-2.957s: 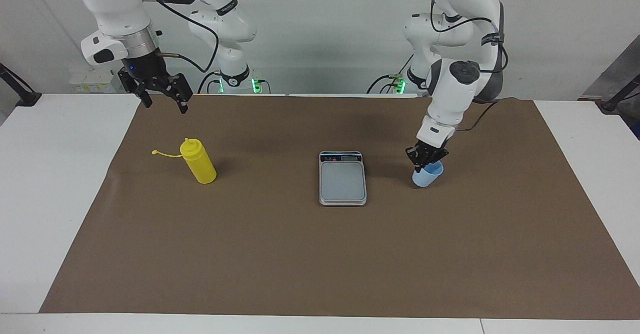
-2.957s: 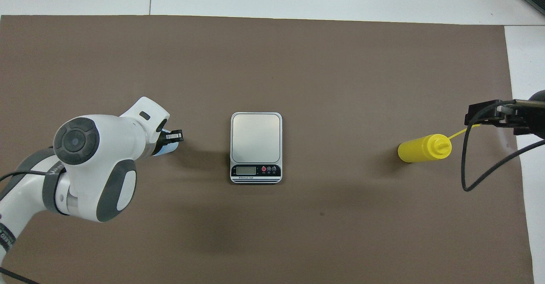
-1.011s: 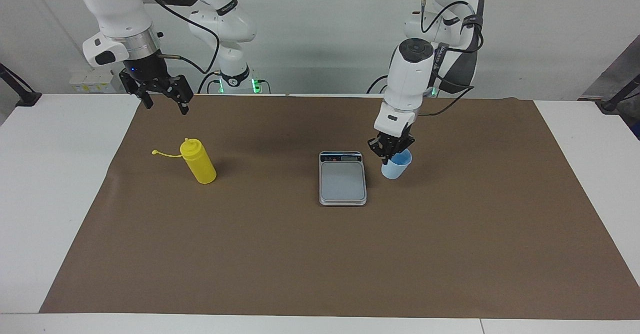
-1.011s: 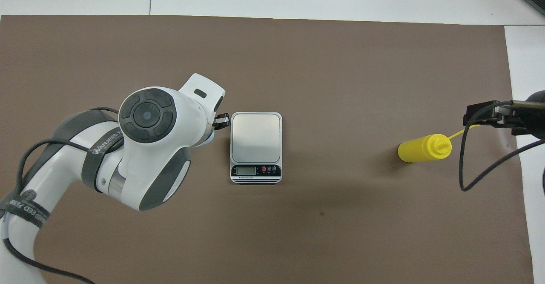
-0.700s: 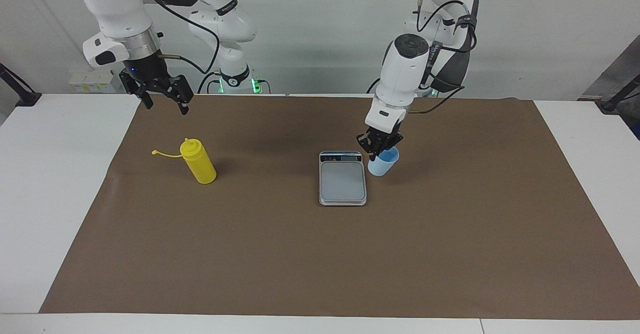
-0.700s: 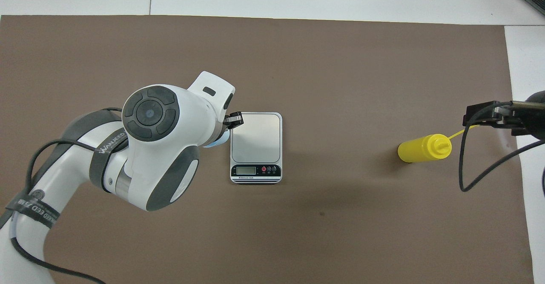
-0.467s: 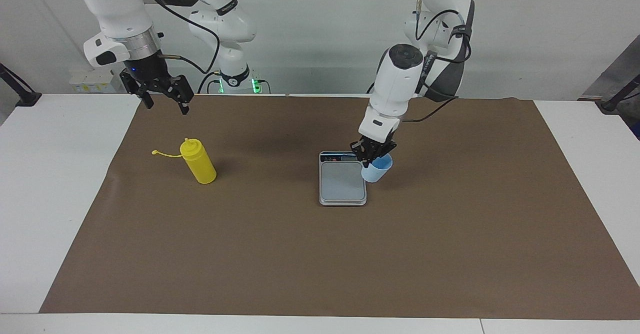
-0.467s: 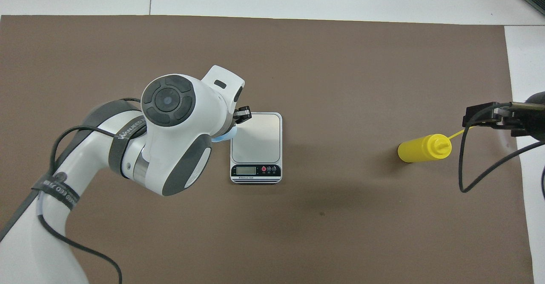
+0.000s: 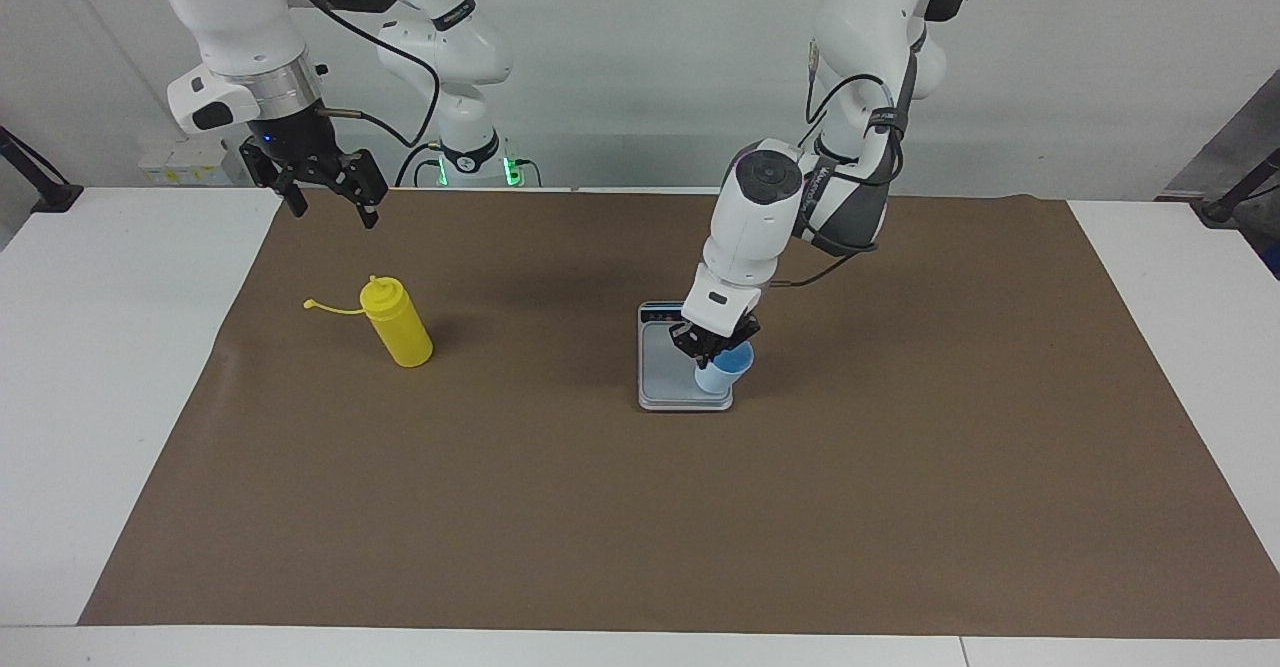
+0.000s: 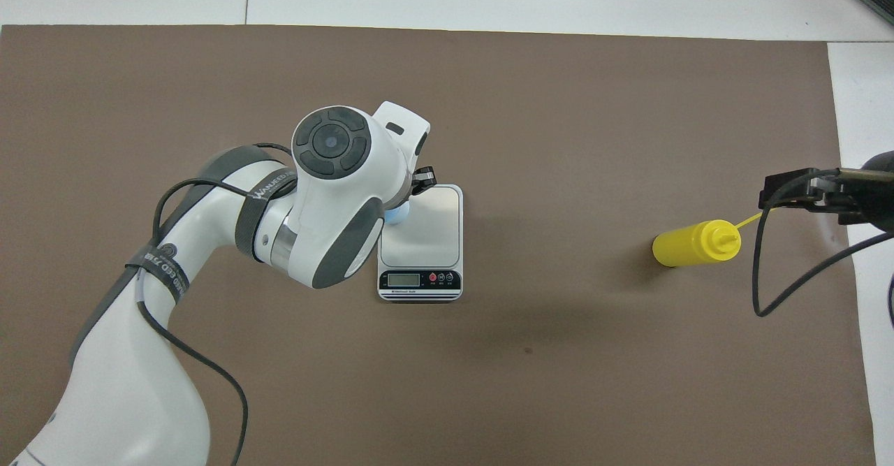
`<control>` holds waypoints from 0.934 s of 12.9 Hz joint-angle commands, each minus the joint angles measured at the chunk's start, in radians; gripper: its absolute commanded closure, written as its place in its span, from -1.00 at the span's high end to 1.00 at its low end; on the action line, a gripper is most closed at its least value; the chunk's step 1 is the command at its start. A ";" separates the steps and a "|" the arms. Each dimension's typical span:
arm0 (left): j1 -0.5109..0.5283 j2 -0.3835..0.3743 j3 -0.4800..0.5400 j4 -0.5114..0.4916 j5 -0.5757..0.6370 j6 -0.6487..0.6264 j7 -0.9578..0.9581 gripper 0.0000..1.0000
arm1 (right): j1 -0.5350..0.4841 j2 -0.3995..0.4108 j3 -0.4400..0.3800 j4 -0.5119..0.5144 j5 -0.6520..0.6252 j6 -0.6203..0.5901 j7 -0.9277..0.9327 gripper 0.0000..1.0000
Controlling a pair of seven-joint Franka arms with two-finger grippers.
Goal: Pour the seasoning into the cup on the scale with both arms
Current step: 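Carry the blue cup with the left gripper onto the scale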
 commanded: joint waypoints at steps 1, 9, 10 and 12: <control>-0.027 0.027 0.013 0.033 -0.005 -0.006 -0.018 -1.00 | -0.011 -0.026 0.006 -0.034 -0.001 0.030 0.002 1.00; -0.038 0.025 0.011 0.005 0.021 -0.009 -0.015 -0.78 | -0.013 -0.030 0.006 -0.042 -0.001 0.034 0.002 1.00; -0.038 0.025 0.011 0.005 0.021 -0.010 -0.015 -0.50 | -0.013 -0.030 0.006 -0.042 -0.001 0.034 0.002 1.00; -0.038 0.025 0.011 0.008 0.021 -0.012 -0.015 -0.15 | -0.013 -0.030 0.006 -0.042 -0.001 0.034 0.002 1.00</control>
